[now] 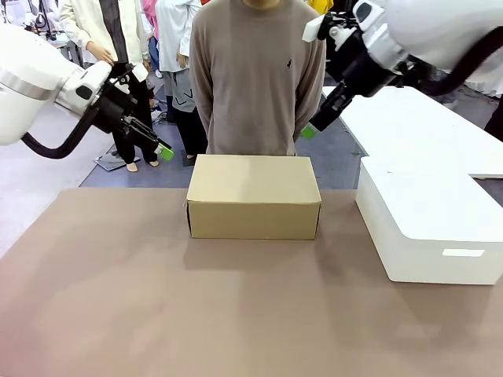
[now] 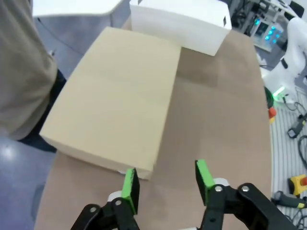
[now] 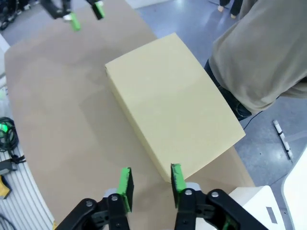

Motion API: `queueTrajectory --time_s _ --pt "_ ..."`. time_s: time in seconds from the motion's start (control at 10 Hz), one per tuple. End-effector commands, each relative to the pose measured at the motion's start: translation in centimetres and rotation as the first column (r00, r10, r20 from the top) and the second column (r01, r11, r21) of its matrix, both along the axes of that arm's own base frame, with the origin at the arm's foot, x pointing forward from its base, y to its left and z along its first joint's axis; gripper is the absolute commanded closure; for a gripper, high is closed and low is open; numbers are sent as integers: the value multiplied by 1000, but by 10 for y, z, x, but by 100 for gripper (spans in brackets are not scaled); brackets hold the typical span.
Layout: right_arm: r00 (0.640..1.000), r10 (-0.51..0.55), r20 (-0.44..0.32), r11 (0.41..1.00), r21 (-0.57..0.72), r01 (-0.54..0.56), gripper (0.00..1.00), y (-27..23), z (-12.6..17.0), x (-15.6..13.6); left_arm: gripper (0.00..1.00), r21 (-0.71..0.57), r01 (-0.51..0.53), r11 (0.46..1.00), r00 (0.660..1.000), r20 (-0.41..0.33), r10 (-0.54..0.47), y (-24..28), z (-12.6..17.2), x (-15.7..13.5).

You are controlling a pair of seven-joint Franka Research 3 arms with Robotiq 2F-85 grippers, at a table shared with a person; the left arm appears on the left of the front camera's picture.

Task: Pack the shoes into the box.
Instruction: Press down on the lid of the Shoes Box.

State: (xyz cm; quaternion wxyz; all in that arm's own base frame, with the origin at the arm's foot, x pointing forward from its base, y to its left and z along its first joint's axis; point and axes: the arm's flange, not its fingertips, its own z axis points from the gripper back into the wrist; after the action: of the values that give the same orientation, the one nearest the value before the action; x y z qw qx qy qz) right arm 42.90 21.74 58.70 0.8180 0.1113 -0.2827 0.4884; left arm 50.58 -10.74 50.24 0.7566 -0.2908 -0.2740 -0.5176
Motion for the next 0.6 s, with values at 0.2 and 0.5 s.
queueTrajectory --time_s 0.2,0.5 --pt "994 -107 35 993 -52 108 100 40 -12 38 0 123 -101 987 992 -58 109 1 27 -40" --pt "982 -187 27 979 -80 189 100 65 -34 64 0 204 -120 972 980 -130 148 -1 37 -64"
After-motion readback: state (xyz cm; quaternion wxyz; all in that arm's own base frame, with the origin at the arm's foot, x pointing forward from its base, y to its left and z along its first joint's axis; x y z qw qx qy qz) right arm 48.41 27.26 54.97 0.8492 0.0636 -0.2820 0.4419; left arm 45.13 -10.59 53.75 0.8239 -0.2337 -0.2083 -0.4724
